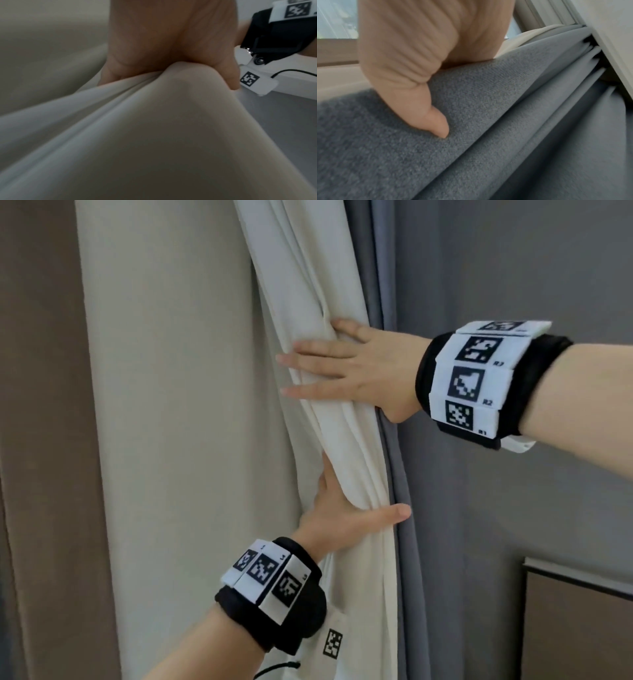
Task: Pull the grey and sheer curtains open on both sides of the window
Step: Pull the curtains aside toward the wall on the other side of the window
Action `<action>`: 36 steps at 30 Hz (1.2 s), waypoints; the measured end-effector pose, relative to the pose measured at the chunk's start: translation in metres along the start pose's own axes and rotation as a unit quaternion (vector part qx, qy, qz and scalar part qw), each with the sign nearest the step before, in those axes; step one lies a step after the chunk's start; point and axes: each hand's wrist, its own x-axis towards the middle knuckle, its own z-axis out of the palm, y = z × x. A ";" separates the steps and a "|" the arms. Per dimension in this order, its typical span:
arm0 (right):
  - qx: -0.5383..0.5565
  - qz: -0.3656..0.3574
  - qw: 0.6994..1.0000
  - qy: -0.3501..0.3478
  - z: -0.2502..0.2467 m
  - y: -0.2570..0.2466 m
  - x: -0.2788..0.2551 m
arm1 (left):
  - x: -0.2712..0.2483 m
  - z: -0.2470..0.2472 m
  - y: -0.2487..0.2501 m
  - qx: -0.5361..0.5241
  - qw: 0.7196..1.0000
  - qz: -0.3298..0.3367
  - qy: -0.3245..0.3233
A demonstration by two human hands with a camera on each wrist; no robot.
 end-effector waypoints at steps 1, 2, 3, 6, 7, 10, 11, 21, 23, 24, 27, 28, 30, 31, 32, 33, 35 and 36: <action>-0.010 -0.003 1.000 -0.014 0.001 0.000 0.001 | 0.004 0.003 0.000 -0.001 1.000 0.007 0.003; -0.014 -0.003 0.999 -0.033 0.003 0.001 0.003 | 0.008 0.006 -0.001 -0.001 1.000 0.011 0.006; -0.012 0.000 0.999 -0.053 0.006 0.003 0.004 | 0.012 0.008 -0.002 -0.001 1.000 0.011 0.010; 0.006 0.015 0.996 -0.088 0.017 0.009 0.005 | 0.024 0.013 -0.004 0.009 1.000 0.007 0.018; 0.013 0.022 0.995 -0.093 0.022 0.010 0.005 | 0.029 0.015 -0.005 0.010 1.000 0.006 0.017; 0.025 0.037 0.995 -0.094 0.041 0.015 0.004 | 0.042 0.022 -0.008 0.001 1.000 0.009 0.016; 0.026 0.040 0.995 -0.092 0.048 0.016 0.003 | 0.046 0.026 -0.009 -0.002 1.000 0.010 0.017; 0.013 0.016 0.998 -0.053 0.114 0.029 -0.009 | 0.099 0.083 -0.014 0.022 0.999 -0.004 0.029; -0.002 -0.002 0.999 -0.037 0.127 0.032 -0.012 | 0.112 0.100 -0.014 0.023 0.999 -0.018 0.033; -0.003 -0.006 0.999 -0.034 0.134 0.036 -0.014 | 0.118 0.107 -0.014 0.021 0.999 -0.019 0.032; 0.019 0.003 0.999 -0.044 0.158 0.047 -0.025 | 0.134 0.127 -0.013 -0.004 0.999 0.008 0.032; 0.031 0.010 0.998 -0.046 0.166 0.051 -0.029 | 0.138 0.132 -0.013 -0.011 0.999 0.015 0.036; 0.051 0.021 0.997 -0.047 0.182 0.057 -0.038 | 0.144 0.142 -0.011 -0.014 0.998 0.032 0.044; 0.057 0.023 0.997 -0.047 0.189 0.059 -0.042 | 0.148 0.147 -0.011 -0.012 0.998 0.045 0.044; 0.061 0.026 0.997 -0.048 0.196 0.061 -0.046 | 0.151 0.151 -0.011 -0.008 0.997 0.058 0.043; 0.066 0.030 0.996 -0.049 0.202 0.063 -0.049 | 0.154 0.155 -0.011 -0.005 0.997 0.068 0.042; 0.081 0.038 0.995 -0.051 0.213 0.067 -0.053 | 0.159 0.160 -0.012 -0.006 0.997 0.061 0.039; 0.089 0.041 0.994 -0.053 0.219 0.069 -0.056 | 0.163 0.163 -0.013 -0.011 0.998 0.046 0.038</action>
